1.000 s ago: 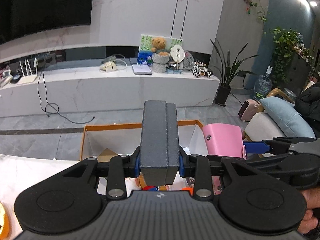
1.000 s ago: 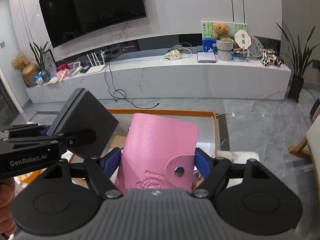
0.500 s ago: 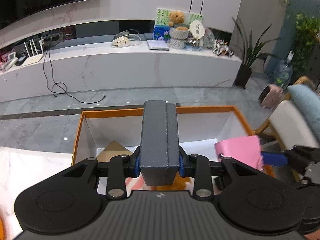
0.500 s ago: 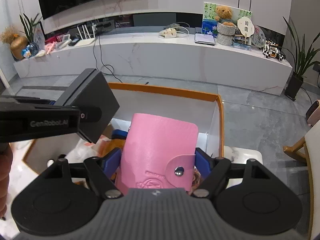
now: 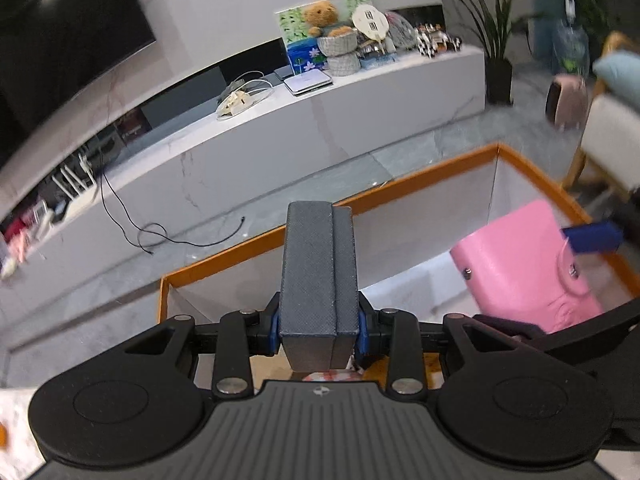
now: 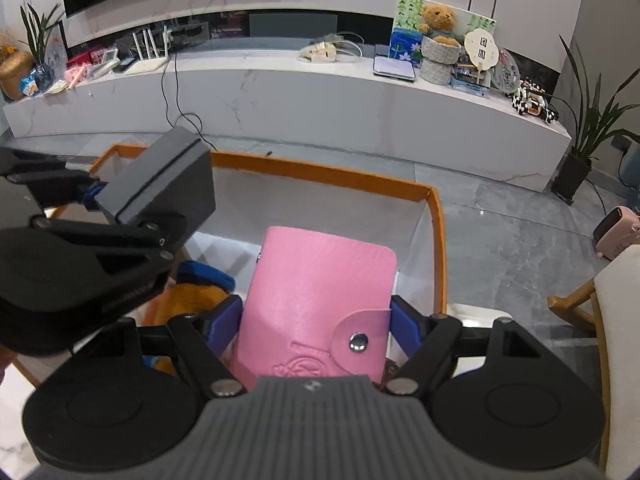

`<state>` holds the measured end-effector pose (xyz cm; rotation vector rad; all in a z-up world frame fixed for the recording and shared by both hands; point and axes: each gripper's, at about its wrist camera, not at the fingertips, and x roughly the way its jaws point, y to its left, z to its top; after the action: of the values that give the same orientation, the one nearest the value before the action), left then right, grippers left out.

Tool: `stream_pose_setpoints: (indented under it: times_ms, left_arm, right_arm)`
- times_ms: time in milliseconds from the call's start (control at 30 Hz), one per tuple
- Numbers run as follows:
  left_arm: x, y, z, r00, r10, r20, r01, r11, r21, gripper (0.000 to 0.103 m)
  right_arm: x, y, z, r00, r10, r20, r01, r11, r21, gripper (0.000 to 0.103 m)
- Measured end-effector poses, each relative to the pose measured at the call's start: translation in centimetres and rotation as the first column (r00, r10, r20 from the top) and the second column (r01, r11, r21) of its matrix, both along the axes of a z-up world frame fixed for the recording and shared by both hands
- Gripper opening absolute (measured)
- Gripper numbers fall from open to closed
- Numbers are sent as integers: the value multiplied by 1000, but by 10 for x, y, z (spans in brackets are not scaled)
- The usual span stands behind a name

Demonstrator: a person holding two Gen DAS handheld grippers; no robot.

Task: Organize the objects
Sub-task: 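Lower the gray box and pink wallet into the orange box and open both tools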

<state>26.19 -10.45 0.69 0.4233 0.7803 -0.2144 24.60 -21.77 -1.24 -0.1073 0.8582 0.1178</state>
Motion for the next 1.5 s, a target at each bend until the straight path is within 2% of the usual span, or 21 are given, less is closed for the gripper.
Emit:
stream_pose_setpoints:
  times_ms: [200, 333, 433, 467, 500, 567, 733, 1000, 1267, 1500]
  left_arm:
    - [2, -7, -16, 999, -5, -33, 6, 999, 43, 40]
    - [2, -4, -16, 999, -6, -40, 7, 1000, 28, 47]
    - [4, 3, -9, 998, -7, -56, 5, 999, -41, 48]
    - [5, 6, -7, 998, -7, -64, 2, 997, -74, 52]
    - [5, 9, -4, 997, -7, -71, 0, 994, -107, 62]
    - [3, 11, 1, 998, -13, -62, 5, 992, -127, 70]
    - [1, 12, 4, 998, -26, -54, 21, 995, -100, 70]
    - [-4, 18, 19, 999, -23, -27, 20, 993, -119, 70]
    - [-17, 27, 43, 1000, -26, 9, 27, 983, -183, 70]
    - [-49, 48, 69, 998, -28, 58, 44, 957, -287, 70]
  right_arm:
    - [1, -3, -13, 1000, 1, -8, -1, 1000, -13, 79]
    - [0, 1, -17, 999, 37, 0, -37, 999, -36, 80]
    - [-2, 1, -18, 999, 41, 2, -41, 998, -40, 81]
    - [-3, 0, -18, 999, 40, 4, -40, 999, -37, 81]
    - [-4, 0, -18, 999, 39, 6, -39, 999, -32, 81]
    - [-8, -1, -17, 999, 37, 11, -36, 999, -22, 81]
    - [-16, -4, -13, 999, 32, 18, -32, 999, -5, 81]
    - [-23, -13, 2, 998, 1, 57, -3, 999, 40, 85]
    - [-39, -23, 24, 996, -8, 89, 4, 999, 54, 85]
    - [-72, -31, 43, 993, 0, 121, -8, 998, 65, 85]
